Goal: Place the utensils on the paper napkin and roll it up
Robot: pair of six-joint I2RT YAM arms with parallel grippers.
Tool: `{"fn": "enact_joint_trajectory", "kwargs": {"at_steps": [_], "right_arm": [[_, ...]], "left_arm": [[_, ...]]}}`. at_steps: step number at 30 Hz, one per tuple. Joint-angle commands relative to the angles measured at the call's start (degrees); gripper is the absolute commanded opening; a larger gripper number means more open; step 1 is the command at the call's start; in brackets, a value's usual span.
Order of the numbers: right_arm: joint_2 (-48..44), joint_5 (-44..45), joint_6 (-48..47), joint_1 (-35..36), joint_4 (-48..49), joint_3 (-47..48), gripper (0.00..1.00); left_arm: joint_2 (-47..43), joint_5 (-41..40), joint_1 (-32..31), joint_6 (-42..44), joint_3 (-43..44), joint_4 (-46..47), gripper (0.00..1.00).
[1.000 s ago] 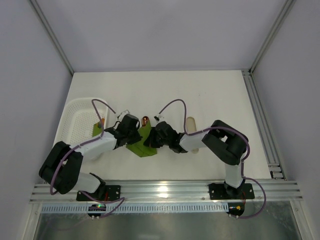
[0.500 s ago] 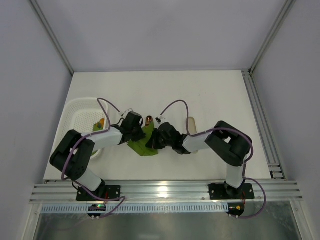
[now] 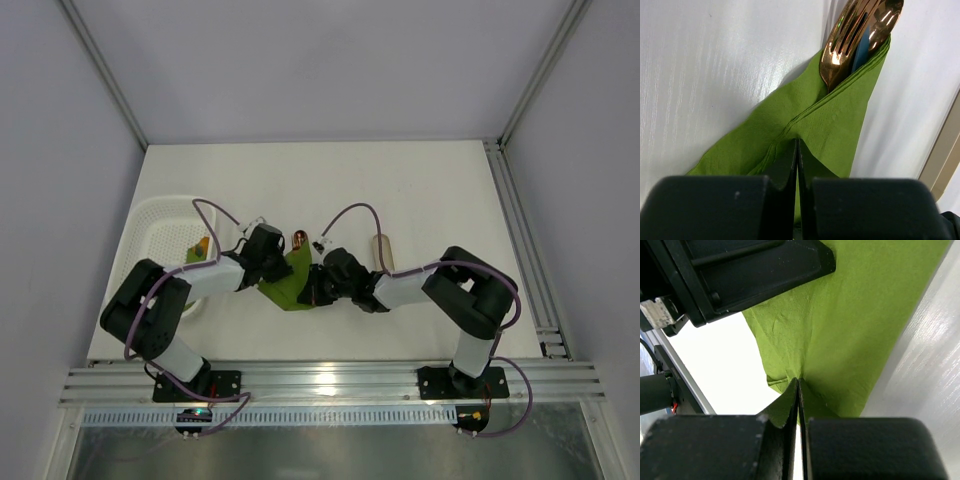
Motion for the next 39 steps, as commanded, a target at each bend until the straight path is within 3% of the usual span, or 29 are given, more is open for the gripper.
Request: {"fn": "enact_joint_trajectory", "kwargs": {"at_steps": [1, 14, 22, 39], "right_arm": [[-0.3, -0.6, -1.1, 0.3, 0.5, -1.0, 0.04], [2.7, 4.4, 4.1, 1.6, -0.6, -4.2, 0.04], [-0.1, 6.7, 3.6, 2.9, -2.5, -4.6, 0.04], [-2.9, 2.8, -2.0, -1.7, -8.0, 4.7, 0.04]], "left_arm": [[1.6, -0.5, 0.3, 0.0, -1.7, -1.8, 0.00], [1.8, 1.1, 0.3, 1.9, -0.4, -2.4, 0.00], [1.7, 1.9, 0.3, 1.8, -0.9, -2.0, 0.00], [-0.9, 2.9, 0.3, 2.5, -2.1, -2.2, 0.00]]}}
